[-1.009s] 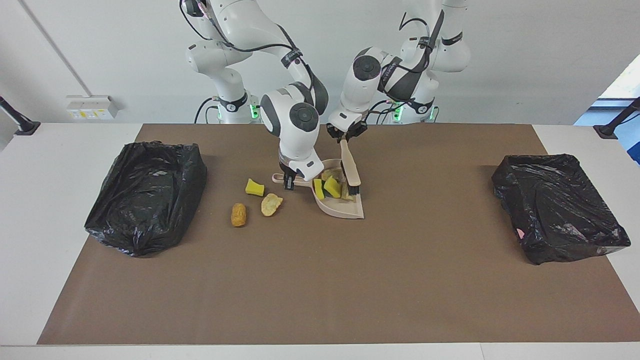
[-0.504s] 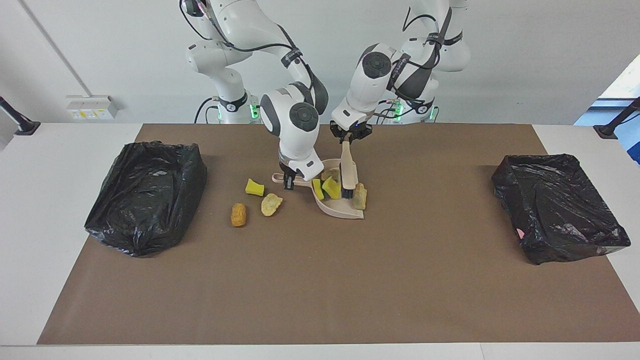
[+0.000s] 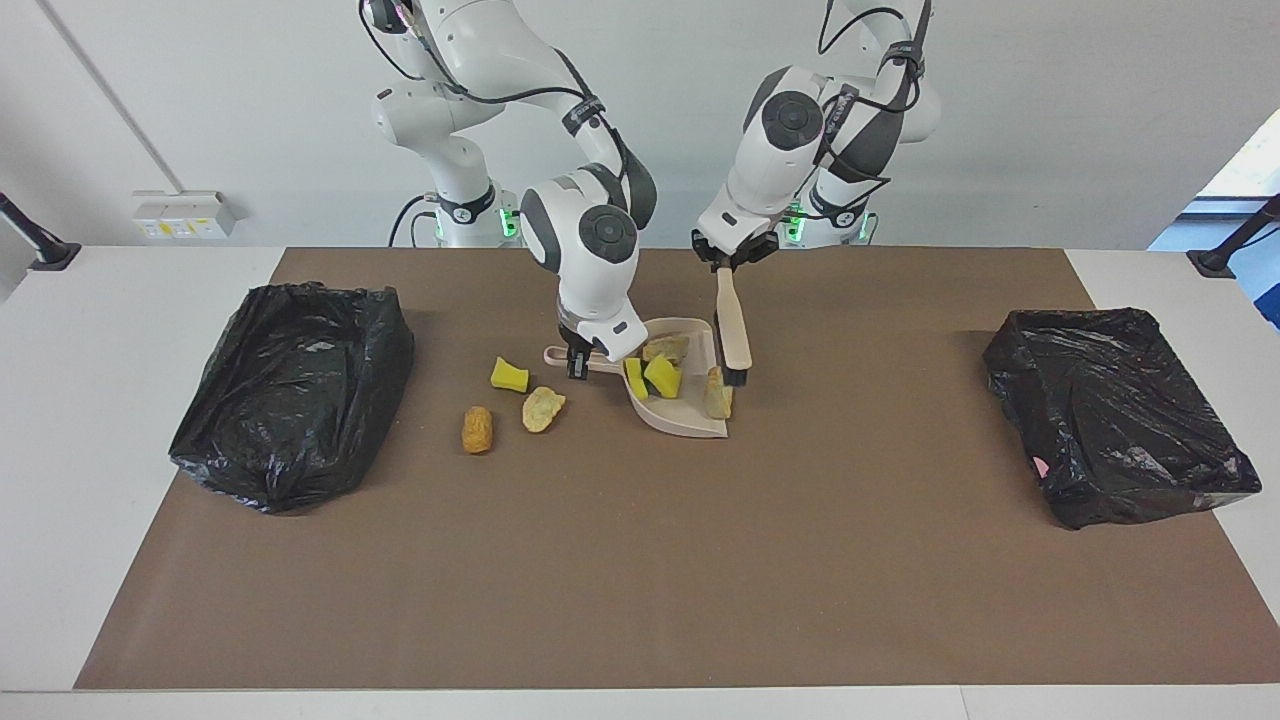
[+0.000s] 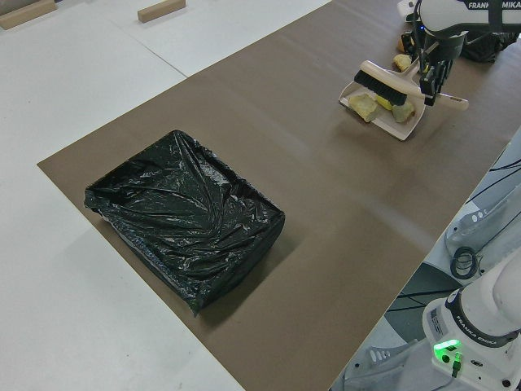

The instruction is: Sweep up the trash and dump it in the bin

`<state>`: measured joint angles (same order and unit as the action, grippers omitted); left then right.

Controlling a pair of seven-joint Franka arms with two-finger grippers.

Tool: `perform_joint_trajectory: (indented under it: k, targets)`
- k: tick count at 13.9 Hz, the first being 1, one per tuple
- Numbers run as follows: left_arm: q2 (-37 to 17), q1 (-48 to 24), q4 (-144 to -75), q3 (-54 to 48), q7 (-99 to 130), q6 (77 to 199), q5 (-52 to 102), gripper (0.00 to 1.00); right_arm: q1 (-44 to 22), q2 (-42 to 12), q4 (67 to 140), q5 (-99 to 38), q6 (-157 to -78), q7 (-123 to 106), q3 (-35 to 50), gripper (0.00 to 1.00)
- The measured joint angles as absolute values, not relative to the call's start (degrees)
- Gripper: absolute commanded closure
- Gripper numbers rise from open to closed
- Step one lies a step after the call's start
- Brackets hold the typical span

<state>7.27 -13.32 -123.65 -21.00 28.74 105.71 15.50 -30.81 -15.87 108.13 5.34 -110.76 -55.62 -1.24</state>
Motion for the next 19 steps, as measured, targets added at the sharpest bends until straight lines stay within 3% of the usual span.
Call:
perform_joint_trajectory:
  k: [7,15,19]
  targets:
    - [-1.84,-11.14,-125.68,-21.17,22.60,111.81,10.54,1.00,-30.81,-15.86,108.14,5.34,-110.76,-55.62,-1.24,1.00]
    - [-1.63,-17.76,-124.58,-22.26,21.56,113.43,7.91,1.00,-30.81,-15.85,108.17,5.34,-110.76,-55.61,-1.24,1.00]
    - [-0.14,-17.60,-121.48,-19.80,22.99,105.66,7.89,1.00,-30.81,-15.85,108.18,5.34,-110.76,-55.60,-1.24,1.00]
